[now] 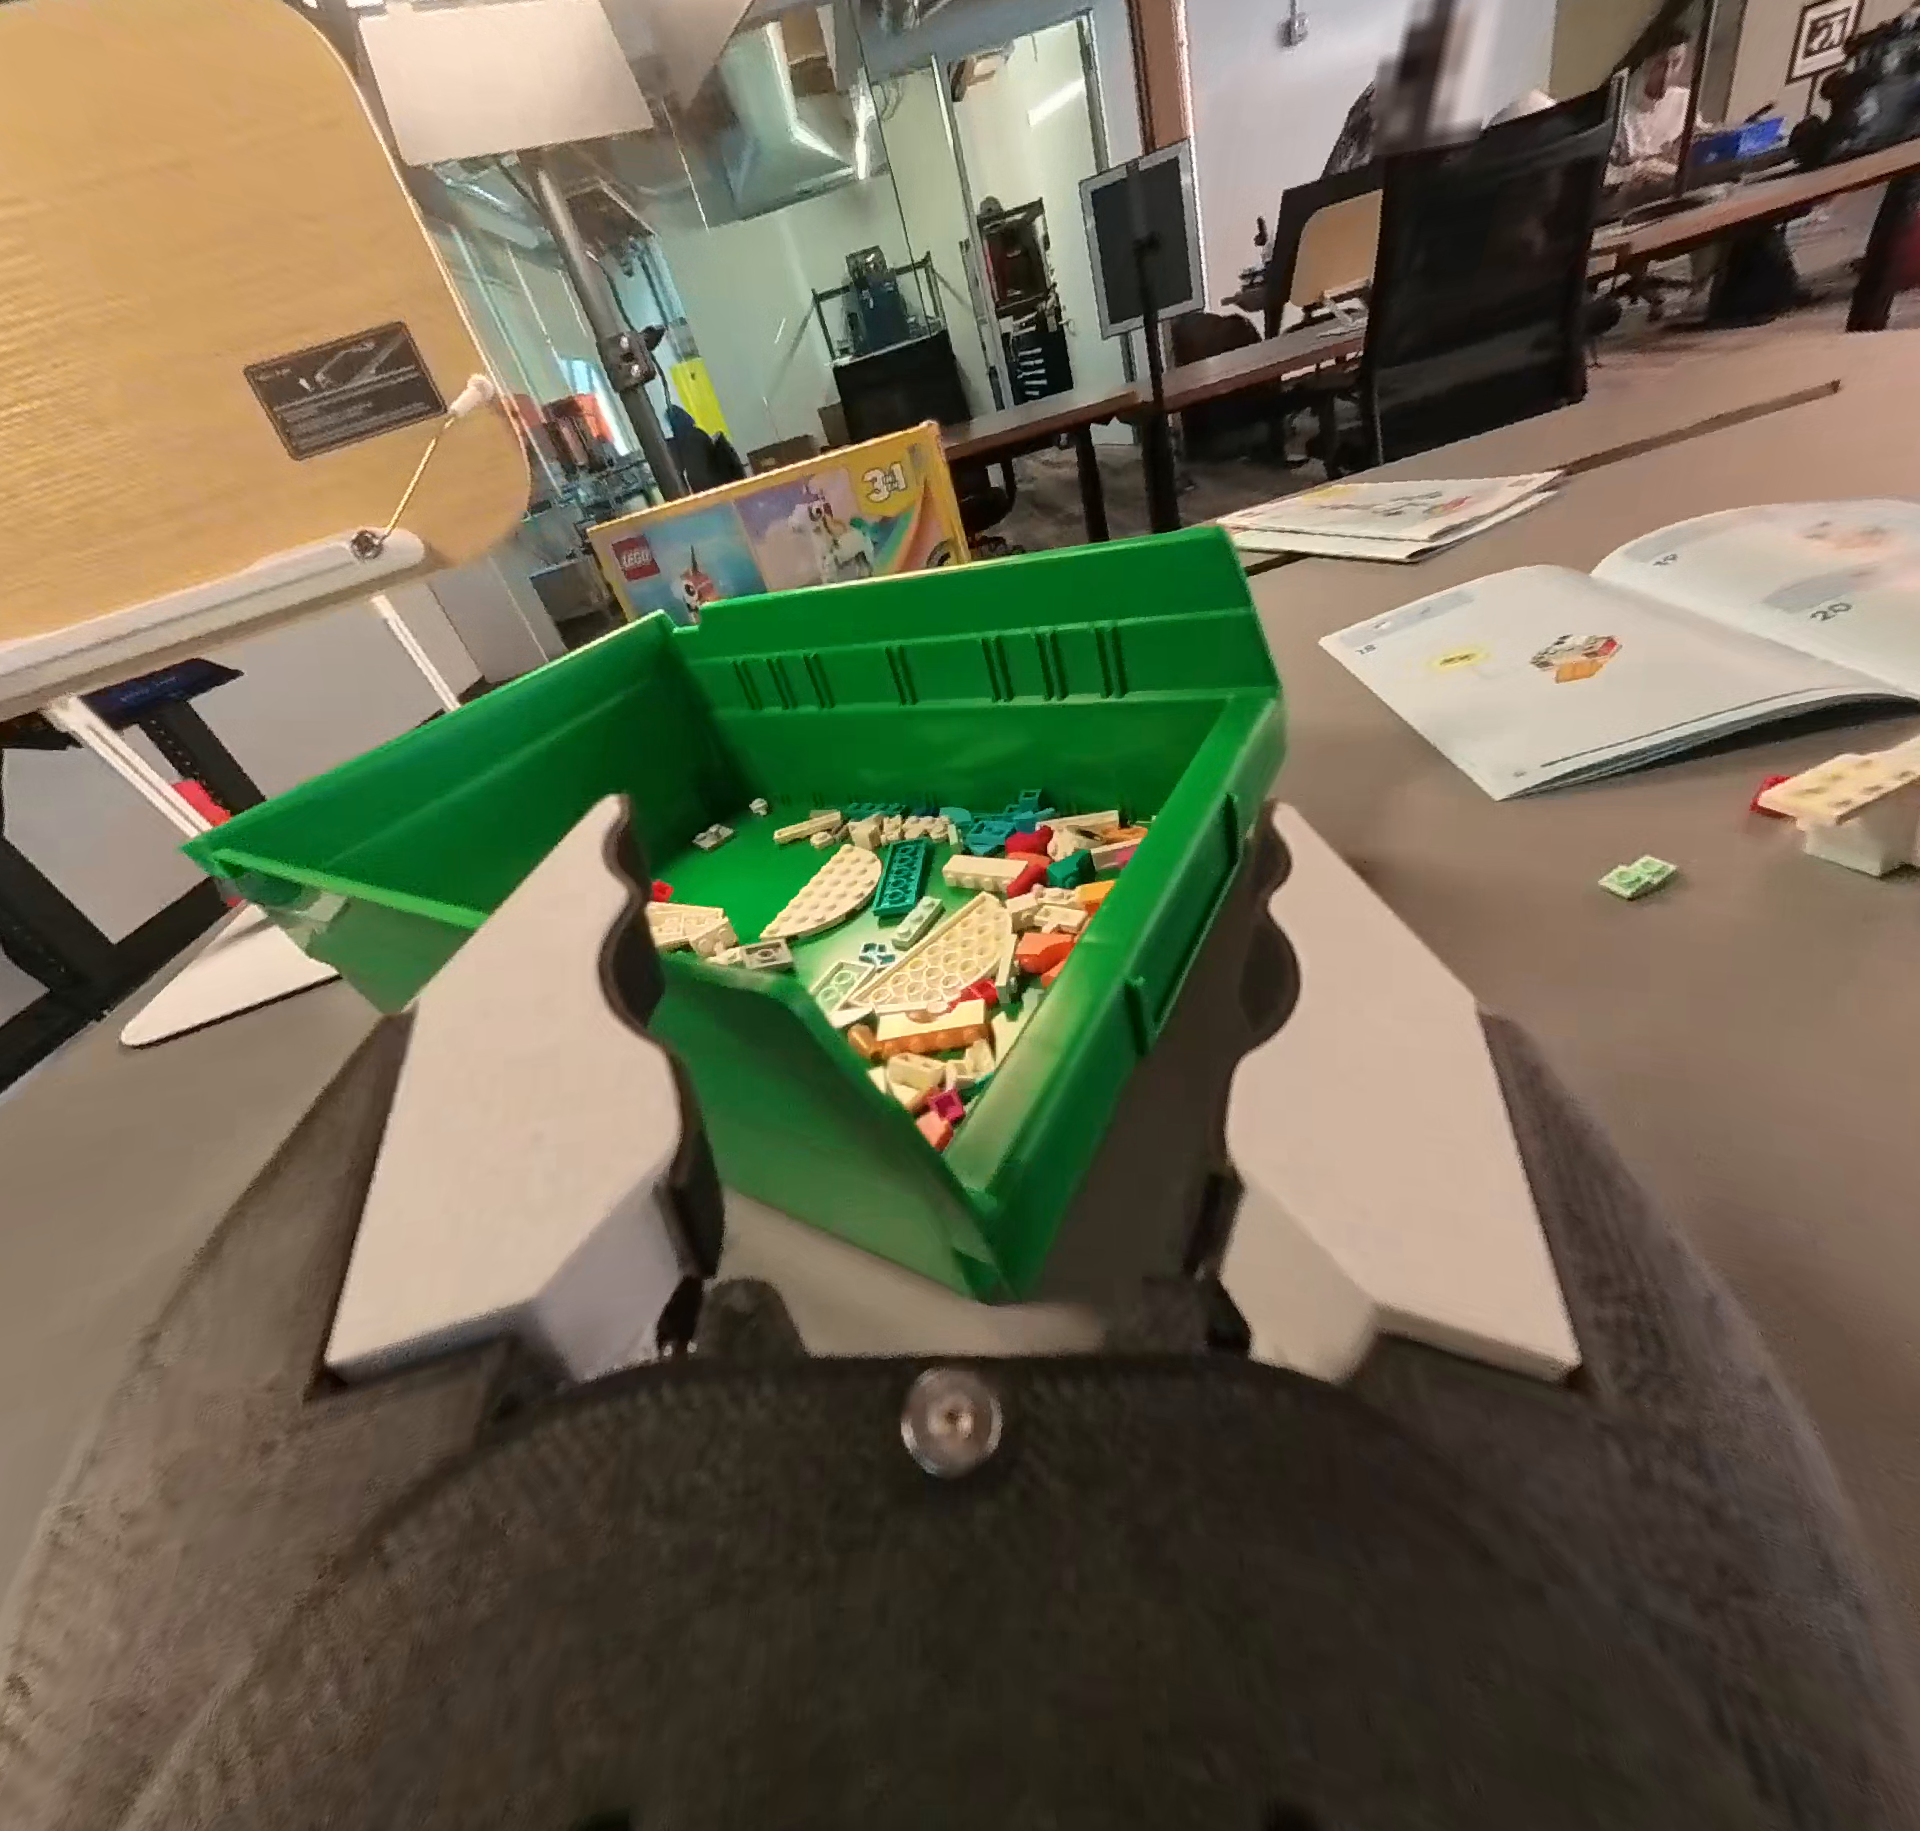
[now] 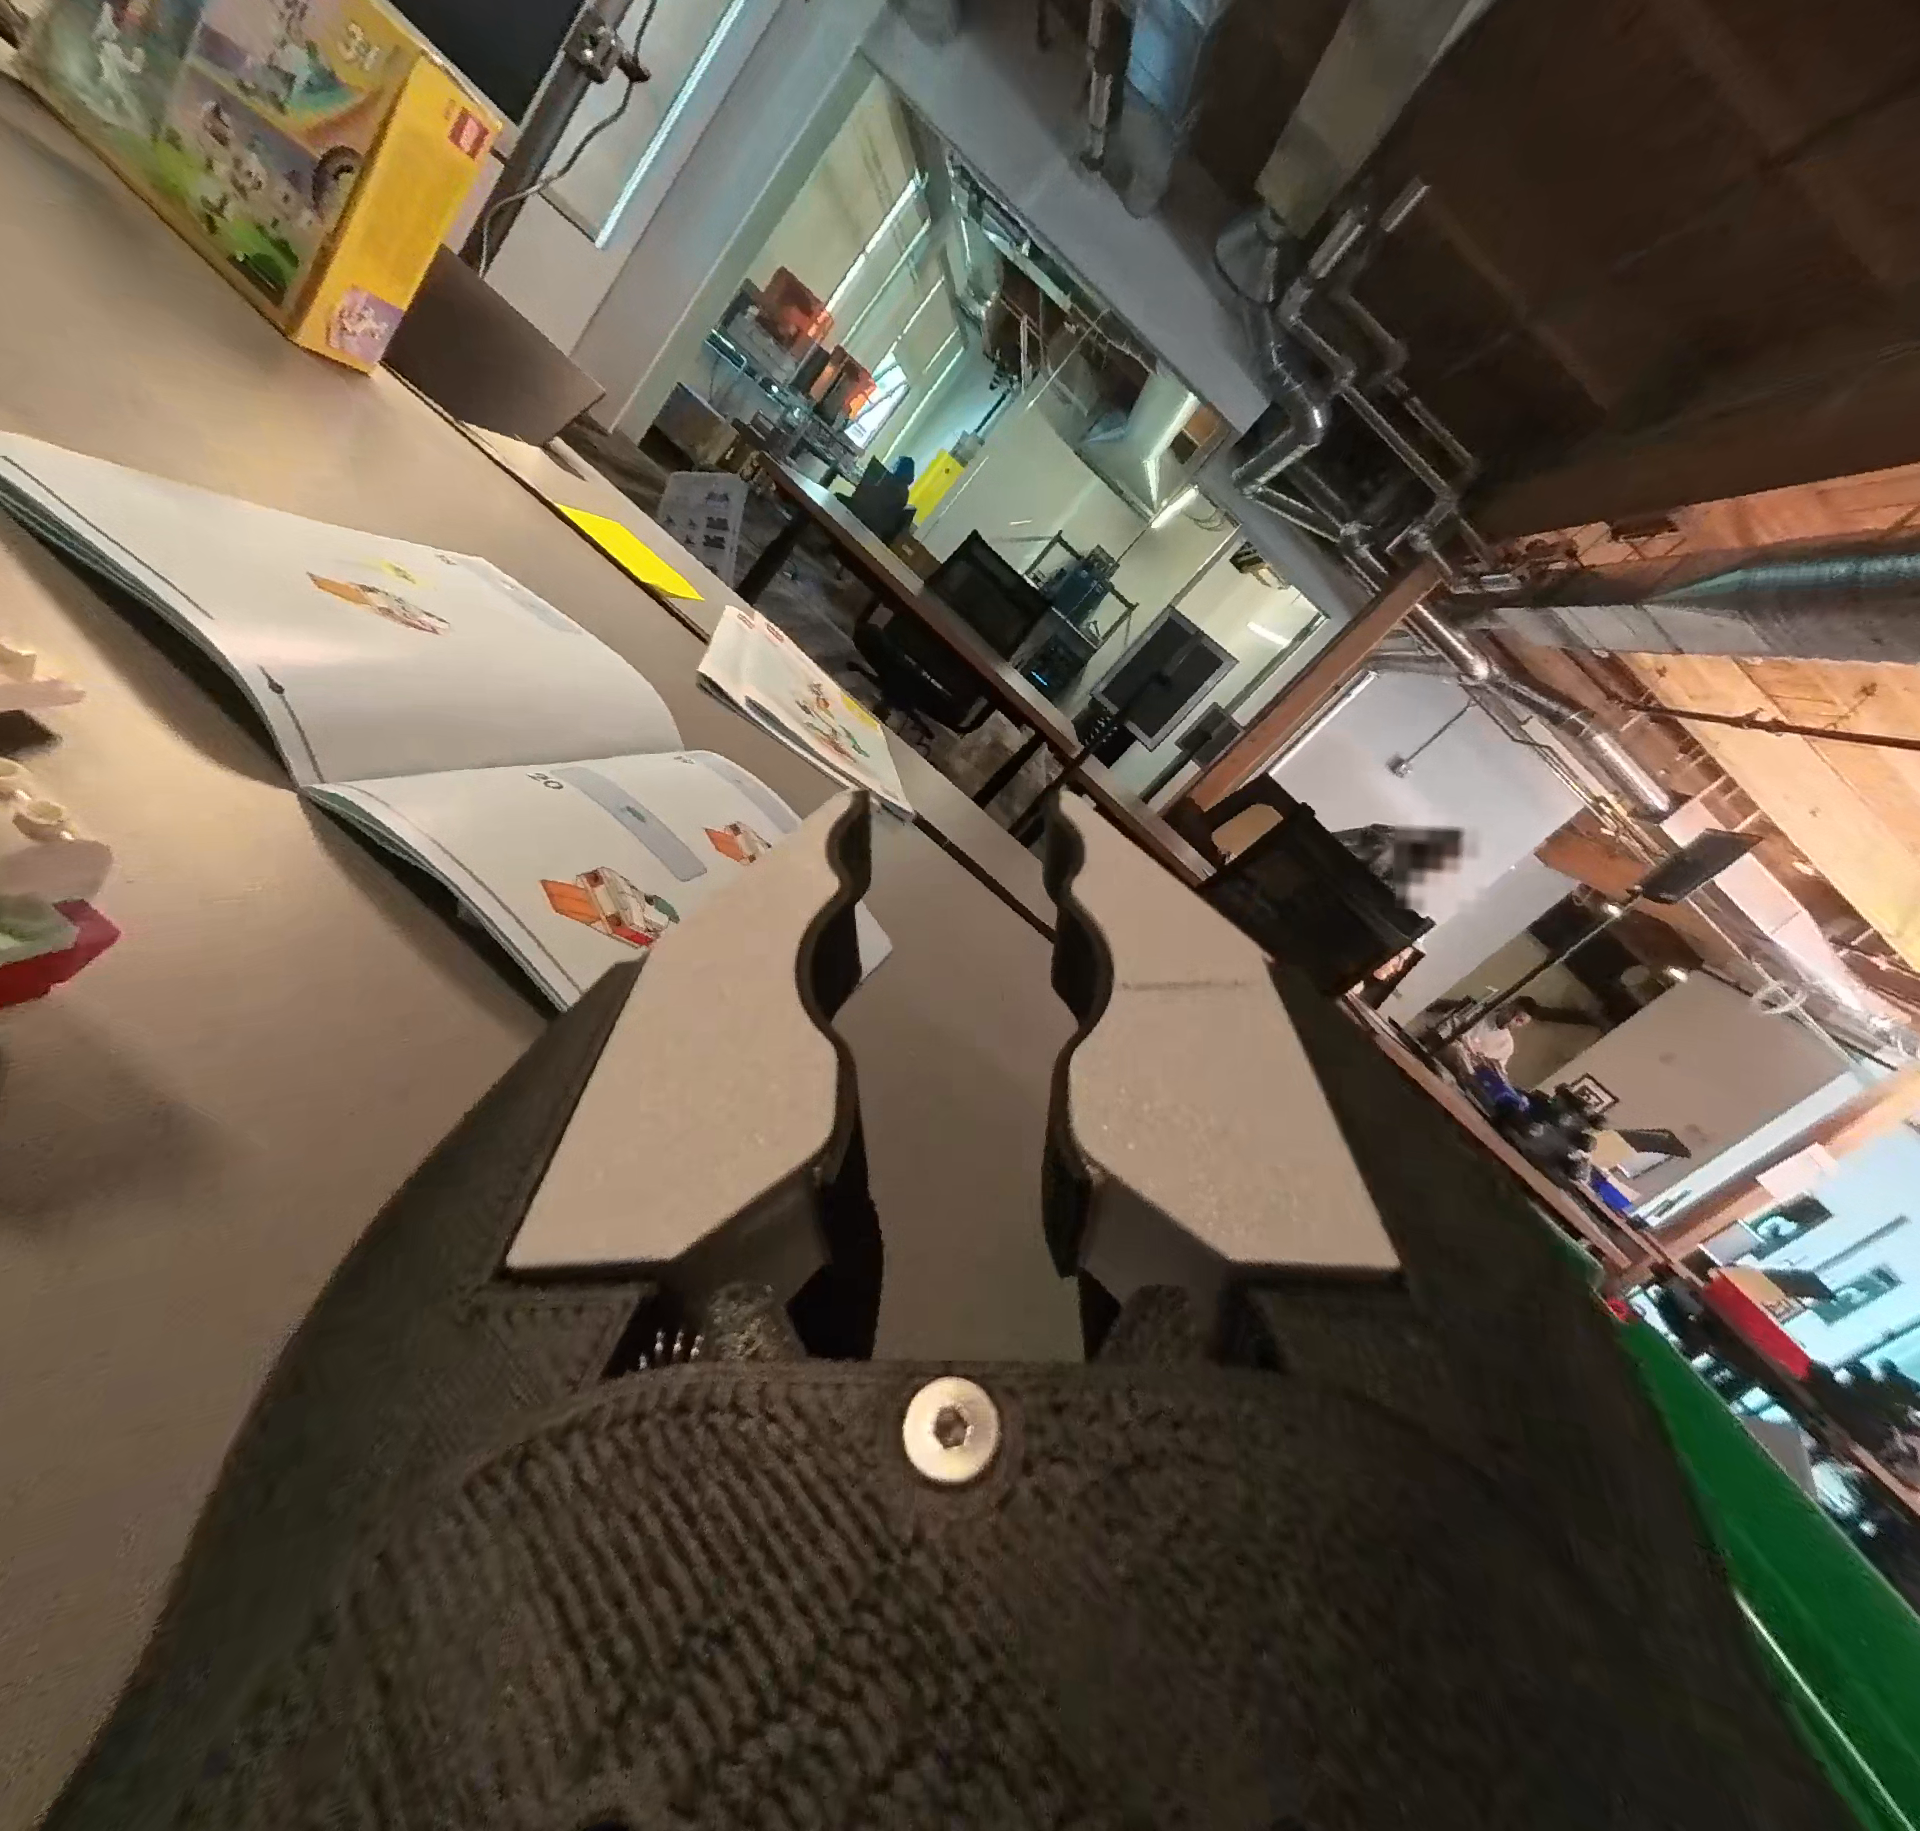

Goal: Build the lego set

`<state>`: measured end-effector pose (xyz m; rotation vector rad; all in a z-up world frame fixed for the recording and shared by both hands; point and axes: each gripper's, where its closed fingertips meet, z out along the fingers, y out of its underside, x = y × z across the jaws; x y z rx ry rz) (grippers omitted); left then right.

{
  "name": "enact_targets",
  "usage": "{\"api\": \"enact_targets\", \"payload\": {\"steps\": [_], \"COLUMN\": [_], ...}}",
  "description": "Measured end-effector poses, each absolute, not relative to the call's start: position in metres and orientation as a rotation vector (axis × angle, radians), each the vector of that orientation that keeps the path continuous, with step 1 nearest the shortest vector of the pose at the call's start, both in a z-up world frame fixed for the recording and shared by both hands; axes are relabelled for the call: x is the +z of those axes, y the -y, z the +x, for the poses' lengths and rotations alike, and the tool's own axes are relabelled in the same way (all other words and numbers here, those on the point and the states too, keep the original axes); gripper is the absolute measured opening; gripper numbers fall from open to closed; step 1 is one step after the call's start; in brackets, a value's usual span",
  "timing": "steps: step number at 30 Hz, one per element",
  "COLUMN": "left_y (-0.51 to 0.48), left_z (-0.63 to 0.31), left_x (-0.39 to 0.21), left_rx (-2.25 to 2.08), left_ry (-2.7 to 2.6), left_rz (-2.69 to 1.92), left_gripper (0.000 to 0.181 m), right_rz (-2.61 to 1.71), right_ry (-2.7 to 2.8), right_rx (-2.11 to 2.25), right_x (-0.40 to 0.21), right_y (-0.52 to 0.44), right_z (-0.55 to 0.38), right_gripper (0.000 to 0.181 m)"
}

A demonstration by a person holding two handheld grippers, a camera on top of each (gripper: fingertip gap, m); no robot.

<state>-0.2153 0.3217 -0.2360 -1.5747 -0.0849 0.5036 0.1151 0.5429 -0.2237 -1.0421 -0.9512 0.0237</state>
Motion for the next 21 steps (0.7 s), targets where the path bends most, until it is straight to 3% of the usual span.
{"api": "enact_targets", "payload": {"steps": [13, 16, 21], "left_y": [-0.323, -0.318, -0.318], "left_z": [-0.227, -0.232, -0.225], "left_x": [-0.234, -0.229, -0.224], "left_rx": [0.516, 0.578, 0.593], "left_ry": [0.128, 0.128, 0.069], "left_rz": [-1.565, -1.521, -1.487], "left_gripper": [0.094, 0.060, 0.047], "right_rz": [-1.043, -1.042, -1.050], "right_ry": [1.061, 1.071, 1.084], "right_rx": [0.048, 0.035, 0.025], "right_x": [-0.239, -0.240, -0.243], "right_y": [-0.560, -0.559, -0.561], "right_z": [0.095, 0.094, 0.093], "right_gripper": [0.031, 0.031, 0.031]}}
